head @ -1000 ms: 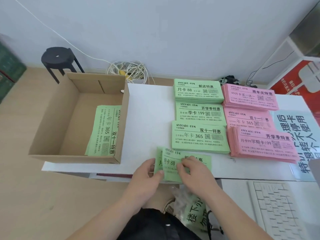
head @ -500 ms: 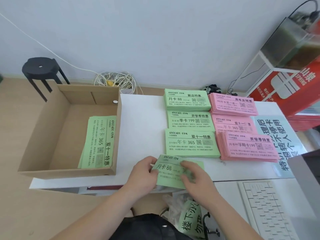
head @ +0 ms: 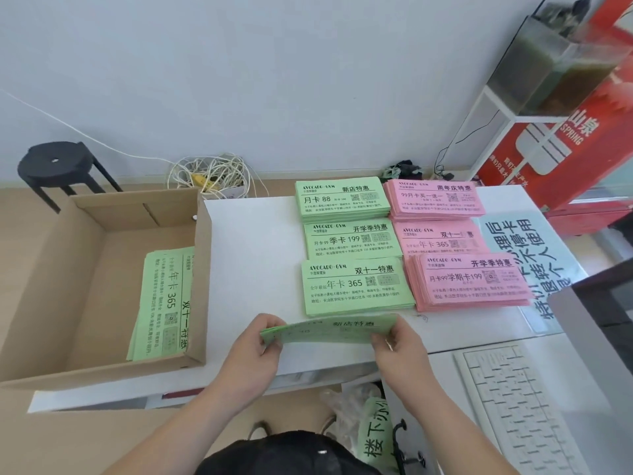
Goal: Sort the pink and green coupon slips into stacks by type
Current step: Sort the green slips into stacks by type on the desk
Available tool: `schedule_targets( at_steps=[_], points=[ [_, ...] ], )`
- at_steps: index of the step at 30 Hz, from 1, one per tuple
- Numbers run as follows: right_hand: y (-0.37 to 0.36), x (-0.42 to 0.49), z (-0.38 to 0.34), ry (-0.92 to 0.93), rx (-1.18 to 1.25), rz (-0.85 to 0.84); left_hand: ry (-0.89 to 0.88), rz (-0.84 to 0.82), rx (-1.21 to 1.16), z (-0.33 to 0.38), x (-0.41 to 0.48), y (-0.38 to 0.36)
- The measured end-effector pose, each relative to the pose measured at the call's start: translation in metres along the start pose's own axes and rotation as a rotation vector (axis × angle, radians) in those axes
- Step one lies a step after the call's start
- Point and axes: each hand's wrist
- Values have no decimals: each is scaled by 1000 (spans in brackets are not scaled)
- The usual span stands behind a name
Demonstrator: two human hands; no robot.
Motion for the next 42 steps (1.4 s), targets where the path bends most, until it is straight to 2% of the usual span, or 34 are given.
schedule_targets(
  at_steps=[4, 8, 11, 14, 22, 27, 33, 37, 40, 42],
  points=[
    [-6, -1, 7, -17, -92, -109, 32, 7, 70, -1, 1, -11],
    [14, 16, -14, 84, -121, -117, 34, 176, -12, 28, 10, -17],
    [34, 45, -43, 151, -84, -97, -1, 234, -109, 58, 30, -8],
    [50, 79, -71, 208, -107, -52, 10, 219, -243, 90, 55, 1],
    [58, 196, -133, 157, -227, -22, 1, 183, -228, 150, 159, 19],
    [49, 247, -148, 92, -274, 13, 54, 133, -211, 160, 217, 17],
    [38, 284, -148, 92, -384, -2, 49, 201, -139, 148, 256, 18],
    [35, 293, -146, 118, -562, -11, 19, 249, 96, 142, 264, 25],
    [43, 292, -150, 172, -936, 26, -29, 209, 287, 140, 256, 30],
    [44, 290, -162, 273, -1113, -11, -64, 149, 383, 139, 251, 30]
  ],
)
Point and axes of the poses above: each hand's wrist, its own x-axis towards the middle knuckle, its own y-axis out of the back of the hand, z = x × y, and after that the axes turned 2 degrees about y, right-handed
